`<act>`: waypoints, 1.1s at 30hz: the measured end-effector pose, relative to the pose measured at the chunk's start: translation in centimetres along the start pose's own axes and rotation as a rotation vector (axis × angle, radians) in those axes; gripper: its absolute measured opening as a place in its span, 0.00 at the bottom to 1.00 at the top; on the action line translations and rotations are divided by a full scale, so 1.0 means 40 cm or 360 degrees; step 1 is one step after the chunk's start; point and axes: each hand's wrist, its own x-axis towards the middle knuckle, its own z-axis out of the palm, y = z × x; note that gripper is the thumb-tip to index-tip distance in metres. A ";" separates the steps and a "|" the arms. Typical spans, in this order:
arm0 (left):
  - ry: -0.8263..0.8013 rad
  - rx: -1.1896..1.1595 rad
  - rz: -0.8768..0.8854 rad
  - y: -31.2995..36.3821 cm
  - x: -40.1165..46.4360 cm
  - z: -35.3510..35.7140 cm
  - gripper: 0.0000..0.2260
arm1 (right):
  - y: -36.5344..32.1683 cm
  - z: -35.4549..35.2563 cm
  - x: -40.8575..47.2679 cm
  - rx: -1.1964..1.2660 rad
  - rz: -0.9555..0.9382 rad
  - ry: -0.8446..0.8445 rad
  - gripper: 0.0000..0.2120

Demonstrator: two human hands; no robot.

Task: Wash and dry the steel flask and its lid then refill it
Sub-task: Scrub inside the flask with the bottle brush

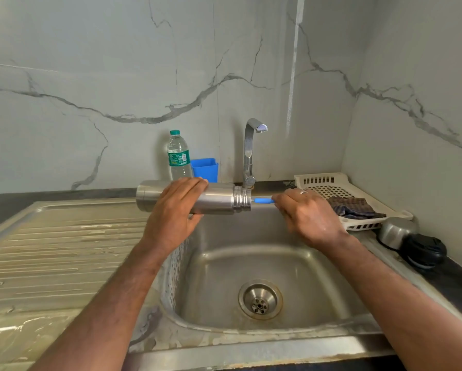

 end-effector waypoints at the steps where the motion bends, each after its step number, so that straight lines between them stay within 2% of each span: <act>1: 0.0020 0.0041 0.0032 -0.006 0.003 -0.006 0.35 | -0.003 -0.018 0.001 0.0007 0.0060 -0.0076 0.08; 4: 0.0058 0.0054 0.0071 -0.014 -0.001 -0.014 0.34 | -0.031 -0.041 0.026 0.0201 0.0398 -0.0507 0.16; 6: 0.0007 0.0018 0.0114 -0.002 -0.006 -0.006 0.35 | -0.041 -0.038 0.041 0.0874 0.0735 -0.0901 0.21; 8: -0.0071 -0.0011 0.0197 0.021 -0.009 0.009 0.35 | -0.033 -0.037 0.032 0.1664 0.1122 -0.1280 0.21; 10: -0.0107 -0.0009 0.0257 0.041 -0.002 0.021 0.34 | -0.019 -0.032 0.003 0.1994 0.1295 -0.1421 0.21; 11: -0.0104 0.0005 0.0267 0.047 0.004 0.023 0.33 | -0.014 -0.028 -0.011 0.1964 0.1223 -0.1352 0.21; 12: -0.0097 0.0019 0.0260 0.048 0.008 0.022 0.33 | -0.008 -0.022 -0.022 0.1763 0.1033 -0.1179 0.22; 14: -0.0089 0.0042 0.0188 0.037 0.008 0.011 0.33 | 0.011 -0.019 -0.030 0.0991 0.0548 -0.0724 0.23; 16: -0.0088 0.0034 0.0074 0.010 0.000 -0.005 0.34 | 0.034 -0.031 -0.026 0.0319 0.0252 -0.0326 0.23; 18: -0.0097 -0.0013 -0.0028 -0.006 -0.006 -0.015 0.35 | 0.032 -0.041 -0.024 0.0045 0.0065 -0.0029 0.21; 19: -0.0092 -0.0026 -0.0049 -0.008 -0.005 -0.015 0.35 | 0.019 -0.032 -0.020 -0.0003 0.0007 0.0038 0.20; 23: -0.0060 -0.0057 -0.0010 0.009 -0.001 -0.005 0.33 | -0.053 0.012 0.007 0.0090 0.0094 -0.0022 0.20; 26: -0.0028 0.0004 0.0050 0.018 0.004 -0.009 0.33 | -0.026 0.014 0.011 0.0085 0.0267 -0.0209 0.23; 27: -0.0015 0.0059 0.0089 0.022 0.006 -0.009 0.33 | -0.015 0.010 0.010 0.0236 0.0344 -0.0379 0.23; 30: -0.0039 0.0238 0.0229 0.029 0.005 0.000 0.32 | -0.010 -0.011 0.015 0.1222 0.0643 -0.0983 0.24; 31: -0.0038 0.0266 0.0240 0.031 0.001 0.006 0.31 | -0.016 -0.017 0.014 0.1375 0.0681 -0.1066 0.24; 33: -0.0016 0.0266 0.0205 0.037 -0.003 0.015 0.30 | -0.032 -0.015 0.005 0.1185 0.0543 -0.0878 0.23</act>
